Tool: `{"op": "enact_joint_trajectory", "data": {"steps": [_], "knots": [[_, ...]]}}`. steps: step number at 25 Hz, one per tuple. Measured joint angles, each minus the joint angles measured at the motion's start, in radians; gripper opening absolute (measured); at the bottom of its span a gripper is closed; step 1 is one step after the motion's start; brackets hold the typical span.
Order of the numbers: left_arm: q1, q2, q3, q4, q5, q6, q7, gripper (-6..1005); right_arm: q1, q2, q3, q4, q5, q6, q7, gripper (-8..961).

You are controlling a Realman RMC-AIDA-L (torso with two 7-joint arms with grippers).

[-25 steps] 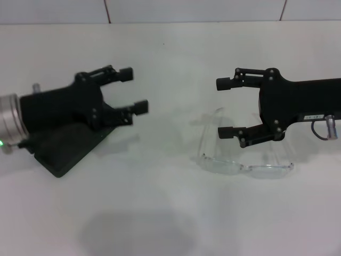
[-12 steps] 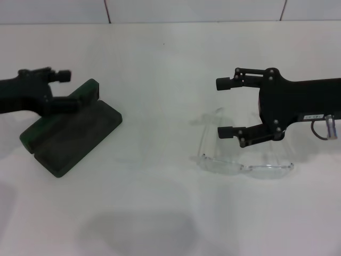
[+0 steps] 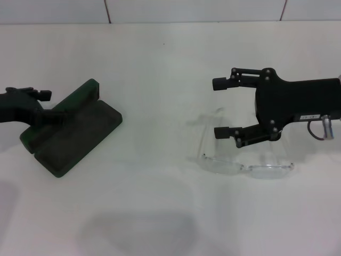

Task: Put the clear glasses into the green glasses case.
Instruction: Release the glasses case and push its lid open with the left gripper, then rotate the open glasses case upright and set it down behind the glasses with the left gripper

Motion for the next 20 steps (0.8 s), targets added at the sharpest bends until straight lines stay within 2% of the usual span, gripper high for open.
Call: {"op": "enact_joint_trajectory", "data": {"steps": [8,14,19,20], "knots": [[-0.016,0.002,0.001,0.000,0.070,-0.001,-0.001,851,-0.005,0.010,0.000,-0.015,-0.040,0.001,-0.002,870],[-0.037,0.003,0.001,0.000,0.088,-0.001,-0.001,620,-0.022,0.026,-0.005,-0.063,-0.149,-0.013,-0.003,870],[-0.074,0.007,0.001,-0.001,0.088,-0.001,0.004,445,-0.068,0.044,-0.006,-0.107,-0.200,-0.016,-0.011,870],[-0.085,0.008,0.001,-0.001,0.088,-0.002,0.008,371,-0.074,0.047,-0.006,-0.108,-0.201,-0.016,-0.018,870]]}}
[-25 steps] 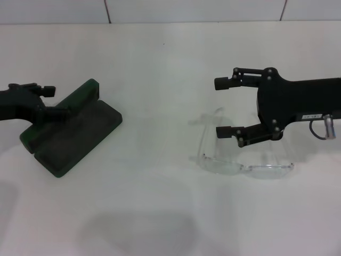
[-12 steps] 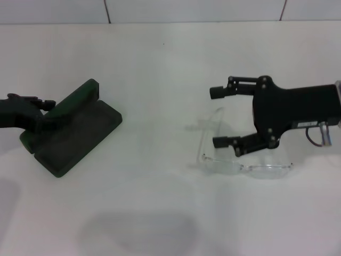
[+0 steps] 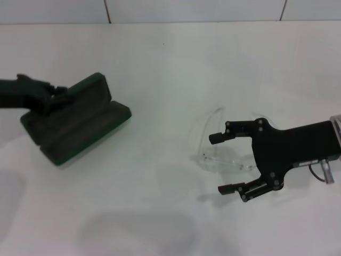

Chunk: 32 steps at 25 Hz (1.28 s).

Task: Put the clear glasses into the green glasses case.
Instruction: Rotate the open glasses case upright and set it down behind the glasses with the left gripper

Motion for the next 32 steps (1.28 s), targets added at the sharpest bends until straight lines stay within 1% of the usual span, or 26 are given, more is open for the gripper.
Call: {"op": "enact_joint_trajectory", "data": {"steps": [2,7,10,13,16,19,22,27,32], "knots": [[-0.027,0.001,0.000,0.000,0.000,0.000,0.015,224,-0.012,0.006,0.000,-0.002,0.000,0.000,-0.014,870],[-0.110,0.002,0.000,0.028,0.001,-0.003,0.099,195,-0.027,0.019,0.000,0.003,-0.001,-0.002,-0.029,870],[-0.162,-0.001,0.000,0.082,0.001,-0.032,0.165,206,-0.042,0.029,0.001,0.003,-0.001,-0.002,-0.037,871],[-0.197,-0.003,0.000,0.179,0.013,-0.104,0.265,216,-0.048,0.035,0.000,0.004,0.000,-0.002,-0.043,871],[-0.212,-0.003,0.000,0.279,0.038,-0.183,0.369,227,-0.061,0.040,0.000,0.005,0.000,-0.003,-0.048,871],[-0.223,-0.004,0.000,0.351,0.059,-0.233,0.429,238,-0.071,0.041,0.003,0.005,-0.001,-0.004,-0.049,871],[-0.234,-0.004,0.000,0.393,0.084,-0.235,0.456,249,-0.075,0.042,0.004,0.005,0.000,-0.005,-0.050,871],[-0.259,-0.007,0.000,0.422,0.145,-0.231,0.484,266,-0.075,0.042,0.004,0.005,0.000,-0.005,-0.051,871],[-0.265,-0.007,-0.001,0.436,0.153,-0.231,0.482,284,-0.075,0.041,0.006,0.005,0.000,-0.001,-0.051,871]]}}
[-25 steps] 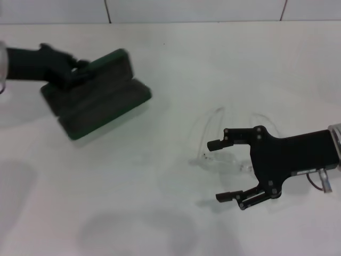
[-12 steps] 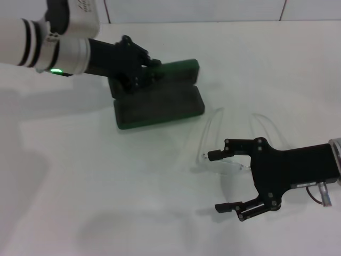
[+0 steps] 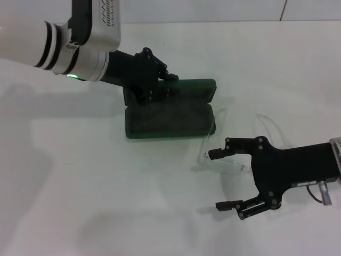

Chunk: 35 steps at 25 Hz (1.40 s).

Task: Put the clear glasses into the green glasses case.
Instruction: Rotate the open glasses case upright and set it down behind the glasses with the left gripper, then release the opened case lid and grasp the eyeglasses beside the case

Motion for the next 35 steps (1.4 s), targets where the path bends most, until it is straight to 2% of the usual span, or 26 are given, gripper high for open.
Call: {"op": "enact_joint_trajectory", "data": {"steps": [5,9,12,15,17,21,23,26,29,31,35], "knots": [[-0.001,0.000,-0.001,-0.006,-0.018,-0.005,-0.009,302,0.001,-0.009,0.000,-0.005,0.004,0.004,0.009,871],[0.004,-0.001,-0.001,-0.013,-0.032,0.007,-0.021,396,0.001,-0.016,0.023,-0.021,0.005,0.005,0.037,870],[0.021,0.000,-0.001,-0.033,-0.103,0.050,-0.027,467,0.004,-0.028,0.047,-0.047,0.003,0.008,0.098,871],[0.060,0.003,-0.001,-0.065,-0.228,0.147,-0.023,538,0.005,-0.049,0.052,-0.138,-0.024,0.018,0.241,871],[0.108,0.009,-0.001,-0.087,-0.324,0.216,-0.022,551,0.011,-0.065,0.052,-0.235,-0.095,0.021,0.383,871],[0.199,0.022,-0.001,-0.082,-0.461,0.249,-0.022,576,0.042,-0.074,0.054,-0.434,-0.310,0.014,0.671,871],[0.231,0.023,-0.001,-0.080,-0.507,0.263,-0.026,576,0.069,-0.067,0.054,-0.516,-0.429,0.005,0.800,870],[0.277,0.022,-0.001,-0.080,-0.565,0.295,-0.032,576,0.122,-0.042,0.052,-0.584,-0.595,-0.011,0.937,870],[0.309,0.022,-0.001,-0.080,-0.603,0.312,-0.038,575,0.175,0.003,0.049,-0.596,-0.745,-0.014,0.994,870],[0.318,0.022,-0.001,-0.080,-0.615,0.319,-0.046,575,0.195,0.026,0.030,-0.594,-0.811,-0.017,1.003,860],[0.321,0.023,-0.001,-0.080,-0.619,0.322,-0.056,575,0.212,0.034,-0.081,-0.581,-0.843,0.006,1.030,822]]}}
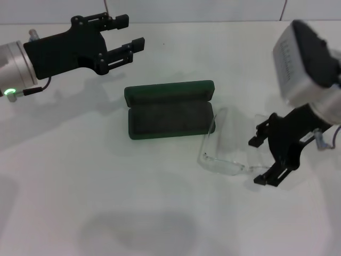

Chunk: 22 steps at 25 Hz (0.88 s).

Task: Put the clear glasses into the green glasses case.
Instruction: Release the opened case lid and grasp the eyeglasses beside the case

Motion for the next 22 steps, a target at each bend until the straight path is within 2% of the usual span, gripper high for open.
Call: {"op": "enact_joint_trajectory", "data": {"steps": [7,14,22], "knots": [[0.002,-0.003,0.000,0.000,-0.001,-0.008,0.001,575,0.005,0.003,-0.132,0.005,-0.002,0.075,0.036,756],[0.000,-0.006,0.000,0.000,-0.003,-0.013,0.007,574,0.029,0.006,-0.173,0.057,0.033,0.123,0.040,689],[0.003,-0.010,0.000,0.000,-0.008,-0.016,0.009,574,0.034,0.007,-0.253,0.064,0.039,0.165,0.051,519]]}}
